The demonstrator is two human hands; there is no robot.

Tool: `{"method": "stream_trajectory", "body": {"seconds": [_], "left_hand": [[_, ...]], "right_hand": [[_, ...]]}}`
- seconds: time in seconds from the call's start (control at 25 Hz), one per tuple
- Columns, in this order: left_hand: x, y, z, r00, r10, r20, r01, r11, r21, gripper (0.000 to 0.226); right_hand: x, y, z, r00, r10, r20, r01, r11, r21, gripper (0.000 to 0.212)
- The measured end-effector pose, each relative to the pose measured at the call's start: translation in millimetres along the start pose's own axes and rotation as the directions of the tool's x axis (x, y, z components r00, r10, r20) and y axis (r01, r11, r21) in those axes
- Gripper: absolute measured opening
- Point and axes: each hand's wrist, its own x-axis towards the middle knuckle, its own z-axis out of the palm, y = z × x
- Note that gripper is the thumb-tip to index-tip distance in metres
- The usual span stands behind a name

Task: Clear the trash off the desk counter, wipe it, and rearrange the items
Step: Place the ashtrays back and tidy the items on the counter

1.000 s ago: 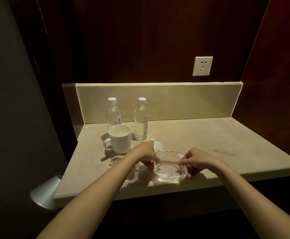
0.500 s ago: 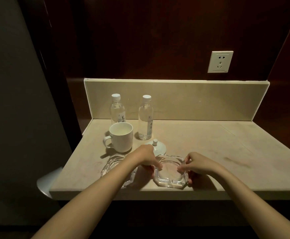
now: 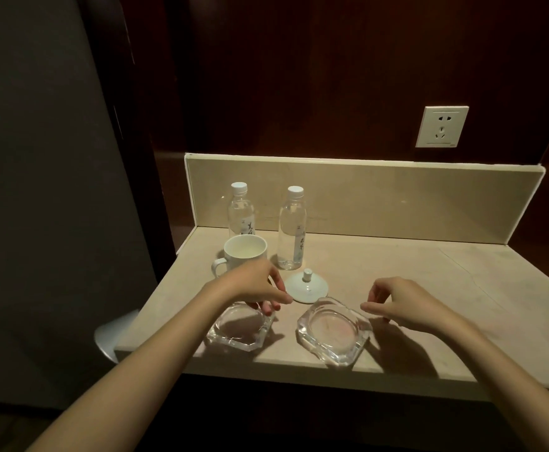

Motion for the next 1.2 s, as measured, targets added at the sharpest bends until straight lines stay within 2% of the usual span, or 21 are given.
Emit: {"method": "stream_trajectory", "body": {"seconds": [0.08,0.2,0.36,0.52,0.68,0.84,0.92,1.04,1.12,1.2], "left_hand": [[-5,-7,-8,1.0,0.013,-0.021,-0.012,0.999,0.039,0.022],[-15,-15,-27,0.998,0.04,-0.047,-0.032,0.987,0.156,0.02],[-19,-19,-63,0.997,0.05,-0.066,-0.03,0.962,0.273,0.022],[0,-13,-102,0.998,0.034,-0.058,-0.012,0.94,0.341,0.021],[32,-14,-134,0.995,0.04,-0.088,-0.006,0.935,0.354,0.018],[58,-20,-170,0.987,0.042,-0.155,0.02,0.925,0.38,0.013],[72,-31,-183,0.983,0.018,-0.183,0.054,0.924,0.379,0.021],[89,-49,-186,0.979,-0.001,-0.205,0.08,0.921,0.381,0.049],[102,-56,-184,0.977,0.072,-0.2,0.002,0.938,0.346,0.066],[111,-55,-182,0.973,0.146,-0.181,-0.102,0.966,0.236,0.068]], "right_hand": [[4,-11,-7,0.996,-0.085,0.026,0.087,0.994,-0.06,0.018],[14,-28,-12,0.976,-0.168,0.142,0.191,0.967,-0.171,0.022],[36,-46,-18,0.951,-0.197,0.24,0.264,0.92,-0.291,0.029],[60,-67,-27,0.933,-0.195,0.302,0.294,0.896,-0.333,0.032],[94,-94,-44,0.927,-0.189,0.323,0.305,0.883,-0.358,0.032],[132,-113,-68,0.944,-0.213,0.251,0.294,0.888,-0.353,0.027],[150,-113,-72,0.956,-0.206,0.208,0.269,0.898,-0.348,0.032],[167,-104,-65,0.967,-0.141,0.211,0.208,0.917,-0.341,0.047],[176,-98,-66,0.97,-0.129,0.205,0.19,0.931,-0.312,0.054],[182,-98,-71,0.971,-0.17,0.169,0.209,0.945,-0.252,0.057]]}}
